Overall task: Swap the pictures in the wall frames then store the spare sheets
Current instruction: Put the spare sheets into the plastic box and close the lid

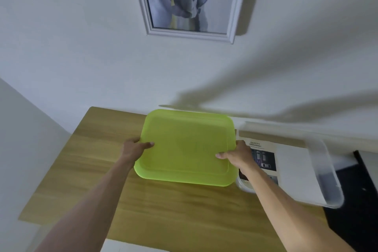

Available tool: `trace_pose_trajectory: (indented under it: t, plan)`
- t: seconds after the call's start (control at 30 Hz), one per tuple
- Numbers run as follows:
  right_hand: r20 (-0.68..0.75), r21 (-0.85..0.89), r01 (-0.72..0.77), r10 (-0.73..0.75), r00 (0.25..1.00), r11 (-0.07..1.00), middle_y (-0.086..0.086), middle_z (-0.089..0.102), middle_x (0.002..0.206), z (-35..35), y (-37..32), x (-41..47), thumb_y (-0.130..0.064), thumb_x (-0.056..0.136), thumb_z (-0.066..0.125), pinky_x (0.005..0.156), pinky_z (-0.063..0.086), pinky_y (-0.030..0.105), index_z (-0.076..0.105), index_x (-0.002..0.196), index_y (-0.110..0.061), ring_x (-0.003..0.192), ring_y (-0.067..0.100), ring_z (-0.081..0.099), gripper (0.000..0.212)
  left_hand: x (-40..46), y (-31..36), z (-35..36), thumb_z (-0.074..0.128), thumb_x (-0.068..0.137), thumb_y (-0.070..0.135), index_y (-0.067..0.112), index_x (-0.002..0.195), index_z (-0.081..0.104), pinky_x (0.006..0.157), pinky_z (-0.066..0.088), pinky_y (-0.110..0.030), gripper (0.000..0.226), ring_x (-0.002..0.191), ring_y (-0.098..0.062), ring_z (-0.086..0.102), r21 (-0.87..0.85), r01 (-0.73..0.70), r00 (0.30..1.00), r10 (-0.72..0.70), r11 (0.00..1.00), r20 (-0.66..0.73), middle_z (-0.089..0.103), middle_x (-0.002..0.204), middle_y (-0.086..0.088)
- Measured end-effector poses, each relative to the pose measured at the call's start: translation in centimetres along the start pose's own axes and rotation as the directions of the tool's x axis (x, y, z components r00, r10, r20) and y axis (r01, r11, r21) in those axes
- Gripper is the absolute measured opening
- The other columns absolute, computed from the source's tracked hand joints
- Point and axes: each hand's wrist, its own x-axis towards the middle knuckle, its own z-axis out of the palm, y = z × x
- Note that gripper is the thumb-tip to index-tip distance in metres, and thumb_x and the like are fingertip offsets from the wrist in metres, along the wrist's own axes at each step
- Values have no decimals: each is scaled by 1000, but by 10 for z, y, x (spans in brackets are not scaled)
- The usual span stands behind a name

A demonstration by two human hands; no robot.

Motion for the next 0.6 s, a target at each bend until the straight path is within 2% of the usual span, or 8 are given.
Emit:
trace_pose_trajectory:
  t: [0.07,0.13,0.23,0.3,0.37,0.47,0.53,0.6]
  plan:
    - [-31,7,16,-16,999,1000,6,70,107,-26,10,-11,-42,35,100,85,57,38,61,109,-12,97,22,67,89,-22,11,23,93,48,34,12,113,72,88,56,-44,72,91,-24,71,3,-17,1000,17,1000,21,75,100,-5]
    - [-45,23,17,-16,999,1000,4,66,99,-57,22,-22,-28,52,98,79,54,32,57,103,-11,92,21,63,67,-50,26,50,91,58,24,12,103,76,83,57,-39,48,86,-23,71,-5,-41,998,41,999,42,76,93,-5]
    - [-67,12,19,-18,998,1000,7,65,103,-109,48,-27,-28,57,96,81,52,32,60,93,-20,101,25,62,51,-83,40,99,87,66,15,13,95,75,72,53,-30,31,80,-22,70,-29,-55,995,57,998,76,74,88,-6]
    - [-72,-27,38,-40,997,999,8,72,106,-145,68,-26,-28,61,93,89,52,32,64,87,-25,110,26,63,39,-99,45,134,87,65,17,13,92,76,77,57,-36,30,80,-23,71,-34,-67,993,69,997,96,75,86,-6]
    - [-73,-33,26,-28,997,999,7,74,107,-179,90,-24,-25,67,90,93,51,33,65,86,-27,110,26,63,32,-114,50,169,85,66,15,15,88,77,83,58,-43,24,82,-26,73,-27,-70,989,73,997,128,76,85,-6]
    - [-69,8,-6,6,998,1000,4,72,101,-224,121,-16,-20,73,86,97,52,38,68,99,-21,104,26,66,31,-136,57,220,80,70,7,17,83,76,84,58,-46,17,84,-27,73,-31,-73,984,77,997,162,76,85,-8]
    - [-74,40,-34,37,997,999,4,71,102,-248,139,-7,-16,74,85,95,53,39,69,106,-17,98,26,67,36,-145,59,249,82,64,14,19,82,77,83,58,-48,19,81,-26,73,-23,-83,982,86,996,168,76,83,-6]
    - [-67,59,-55,59,996,997,7,72,106,-268,156,4,-15,73,85,96,53,45,68,101,-19,98,28,67,33,-153,62,276,81,57,22,24,78,77,82,59,-47,22,80,-24,73,13,-93,985,90,996,149,76,82,-3]
